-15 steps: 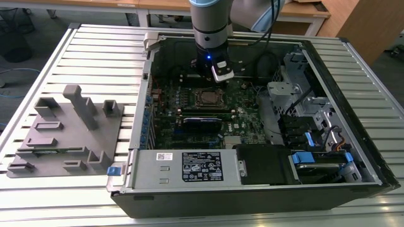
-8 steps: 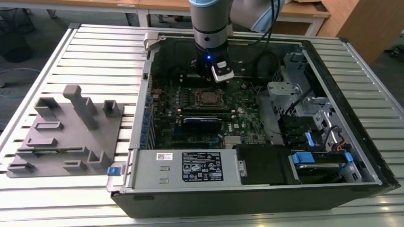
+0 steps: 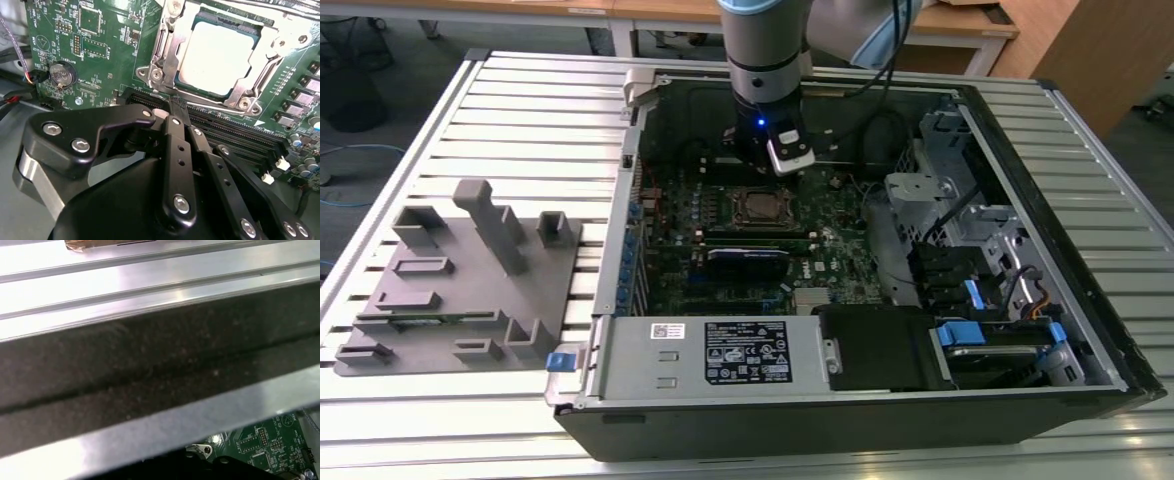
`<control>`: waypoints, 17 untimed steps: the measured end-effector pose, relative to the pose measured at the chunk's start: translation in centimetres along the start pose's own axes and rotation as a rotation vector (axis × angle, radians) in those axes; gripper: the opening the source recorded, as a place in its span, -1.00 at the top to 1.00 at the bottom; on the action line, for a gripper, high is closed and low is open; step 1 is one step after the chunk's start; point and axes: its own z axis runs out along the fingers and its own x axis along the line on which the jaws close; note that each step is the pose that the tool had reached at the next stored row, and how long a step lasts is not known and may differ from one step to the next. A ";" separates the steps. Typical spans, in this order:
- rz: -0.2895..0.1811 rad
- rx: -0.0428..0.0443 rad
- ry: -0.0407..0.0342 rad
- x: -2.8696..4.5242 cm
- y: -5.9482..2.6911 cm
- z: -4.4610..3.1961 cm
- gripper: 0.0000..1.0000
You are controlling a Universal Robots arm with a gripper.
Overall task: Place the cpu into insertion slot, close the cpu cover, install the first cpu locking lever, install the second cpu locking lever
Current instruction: 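Install the first cpu locking lever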
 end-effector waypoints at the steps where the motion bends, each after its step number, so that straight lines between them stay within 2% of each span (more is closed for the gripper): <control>1: 0.000 0.0019 -0.0009 0.00 -0.01 0.01 0.80; 5: -0.002 0.0089 -0.0061 0.04 -0.04 0.09 0.80; 13: -0.008 0.0250 -0.0215 0.15 -0.14 0.64 0.80; 17: -0.008 0.0240 -0.0236 0.15 -0.15 0.66 0.80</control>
